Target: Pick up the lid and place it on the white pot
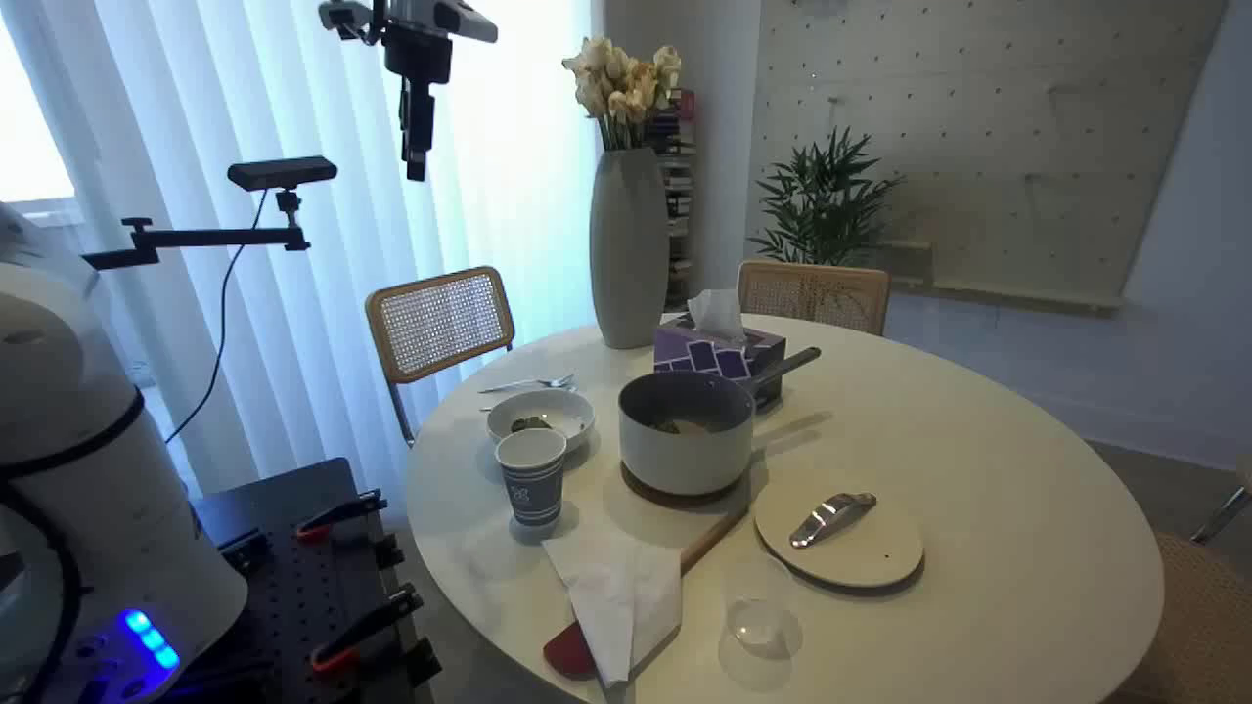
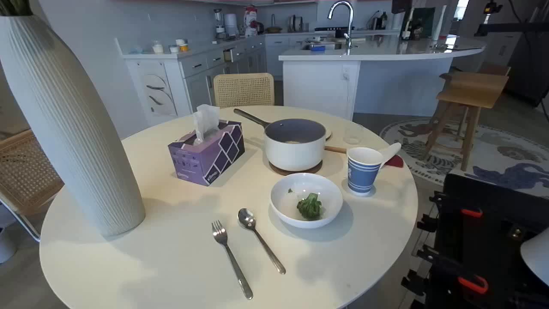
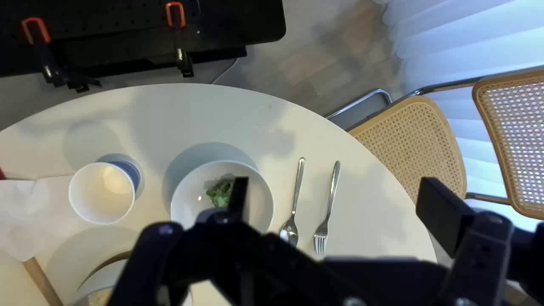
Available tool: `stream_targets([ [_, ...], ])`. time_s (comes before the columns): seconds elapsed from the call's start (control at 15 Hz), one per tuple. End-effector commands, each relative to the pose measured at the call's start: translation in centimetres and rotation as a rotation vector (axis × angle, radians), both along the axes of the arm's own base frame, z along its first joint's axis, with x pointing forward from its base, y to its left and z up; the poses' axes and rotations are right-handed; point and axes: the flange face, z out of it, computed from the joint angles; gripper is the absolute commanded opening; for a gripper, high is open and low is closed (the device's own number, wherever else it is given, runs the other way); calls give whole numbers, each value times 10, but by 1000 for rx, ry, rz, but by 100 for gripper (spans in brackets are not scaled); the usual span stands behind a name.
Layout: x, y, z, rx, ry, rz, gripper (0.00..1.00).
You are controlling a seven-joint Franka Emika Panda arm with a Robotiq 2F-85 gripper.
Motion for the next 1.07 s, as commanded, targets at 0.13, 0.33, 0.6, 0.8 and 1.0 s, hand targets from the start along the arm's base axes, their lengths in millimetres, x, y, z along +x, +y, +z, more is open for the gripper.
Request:
stream_targets([
  [0.13, 22, -22, 2, -7, -15, -72, 100],
  [0.33, 51, -73, 3, -8, -34, -178, 100],
  [0.6, 90, -161, -3, -26, -72, -275, 100],
  [0.8, 118, -215, -15, -30, -90, -267, 100],
  [1.0, 141, -255, -32, -21, -88, -194, 100],
])
